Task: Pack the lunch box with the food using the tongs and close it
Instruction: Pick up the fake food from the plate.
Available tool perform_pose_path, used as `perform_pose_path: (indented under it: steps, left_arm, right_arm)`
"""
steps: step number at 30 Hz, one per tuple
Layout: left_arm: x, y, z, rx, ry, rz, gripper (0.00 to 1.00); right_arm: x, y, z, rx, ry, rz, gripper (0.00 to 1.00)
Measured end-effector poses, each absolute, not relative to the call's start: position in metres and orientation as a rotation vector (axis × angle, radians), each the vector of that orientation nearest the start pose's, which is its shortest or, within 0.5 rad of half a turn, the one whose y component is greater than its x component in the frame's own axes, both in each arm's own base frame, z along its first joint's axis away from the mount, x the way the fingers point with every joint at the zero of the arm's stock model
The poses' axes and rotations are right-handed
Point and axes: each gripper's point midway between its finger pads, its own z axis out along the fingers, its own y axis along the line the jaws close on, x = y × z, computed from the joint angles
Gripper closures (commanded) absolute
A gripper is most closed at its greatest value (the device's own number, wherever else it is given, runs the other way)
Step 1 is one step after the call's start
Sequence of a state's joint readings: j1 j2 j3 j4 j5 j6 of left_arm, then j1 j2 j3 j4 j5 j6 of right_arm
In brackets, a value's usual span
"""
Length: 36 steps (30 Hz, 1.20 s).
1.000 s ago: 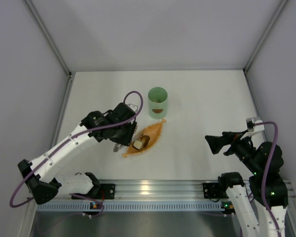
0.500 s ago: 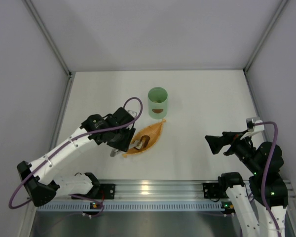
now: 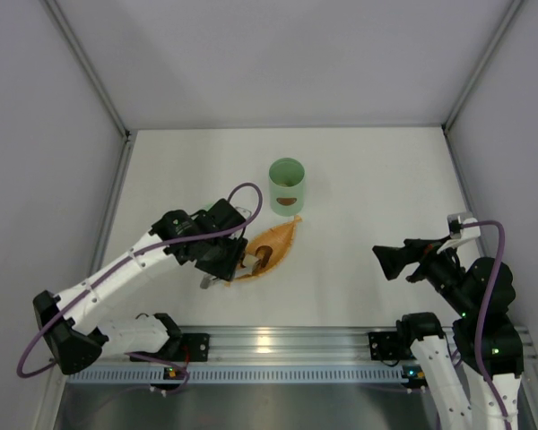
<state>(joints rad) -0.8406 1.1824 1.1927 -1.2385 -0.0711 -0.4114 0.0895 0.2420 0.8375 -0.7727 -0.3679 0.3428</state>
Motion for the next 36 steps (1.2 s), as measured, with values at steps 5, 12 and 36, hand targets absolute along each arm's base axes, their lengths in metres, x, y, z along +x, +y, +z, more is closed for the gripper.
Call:
perform_pose_path:
  steps: [5, 12, 36]
  left_arm:
    - [0.138, -0.161, 0.170, 0.584, 2.760, -0.202, 0.50]
    - [0.138, -0.162, 0.169, 0.591, 2.766, -0.198, 0.51]
    - [0.158, -0.178, 0.206, 0.558, 2.656, -0.246, 0.68]
  right_arm:
    - [0.148, 0.090, 0.284, -0.049, 1.778, 0.635, 0.00]
    - [0.148, 0.090, 0.284, -0.050, 1.779, 0.634, 0.01]
    - [0.148, 0.090, 0.284, -0.050, 1.779, 0.634, 0.00]
